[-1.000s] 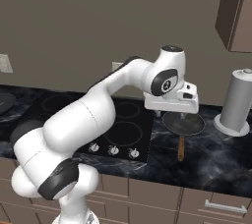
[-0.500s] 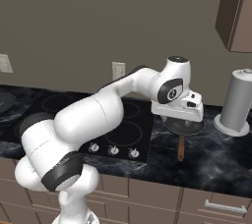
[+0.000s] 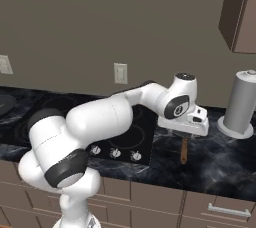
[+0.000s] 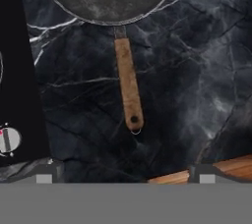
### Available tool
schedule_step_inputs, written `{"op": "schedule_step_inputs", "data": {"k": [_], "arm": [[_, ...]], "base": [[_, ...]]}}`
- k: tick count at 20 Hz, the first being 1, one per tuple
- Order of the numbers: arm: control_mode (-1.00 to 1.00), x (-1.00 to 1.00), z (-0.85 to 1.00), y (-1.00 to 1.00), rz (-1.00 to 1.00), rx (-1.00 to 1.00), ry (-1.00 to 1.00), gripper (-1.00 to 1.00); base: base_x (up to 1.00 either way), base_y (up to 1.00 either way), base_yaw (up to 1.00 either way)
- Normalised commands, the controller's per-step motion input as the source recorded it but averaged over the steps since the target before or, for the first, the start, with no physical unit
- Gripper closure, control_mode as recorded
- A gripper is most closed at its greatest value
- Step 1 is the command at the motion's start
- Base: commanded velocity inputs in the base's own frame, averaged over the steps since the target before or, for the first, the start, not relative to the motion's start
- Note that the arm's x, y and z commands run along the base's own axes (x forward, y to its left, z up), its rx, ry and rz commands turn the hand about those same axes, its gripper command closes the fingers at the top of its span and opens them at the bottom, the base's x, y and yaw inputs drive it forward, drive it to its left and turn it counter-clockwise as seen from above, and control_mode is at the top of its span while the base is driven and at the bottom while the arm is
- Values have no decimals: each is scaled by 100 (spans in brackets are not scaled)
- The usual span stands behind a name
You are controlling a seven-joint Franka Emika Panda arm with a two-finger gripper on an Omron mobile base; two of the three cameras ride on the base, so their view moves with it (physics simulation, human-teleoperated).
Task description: Place both pans onto different burners. Then place the broccoli and the steak on different pans.
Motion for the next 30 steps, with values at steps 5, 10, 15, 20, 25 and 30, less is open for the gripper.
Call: {"op": "schedule_step_inputs", "data": {"k": [5,10,15,20,25,30], "arm": [[-100,25,-46,0,0,0,0,-100],[-100,39,-41,0,0,0,0,-100],[-100,34,-38,-9,0,0,0,-100],[-100,26,-19,-23,0,4,1,-100],[-100,18,-6,-24,0,6,4,-100],[-100,3,-17,-24,0,6,6,-100]], "base": [[0,0,0],[0,0,0],[0,0,0],[0,0,0],[0,0,0],[0,0,0]]}}
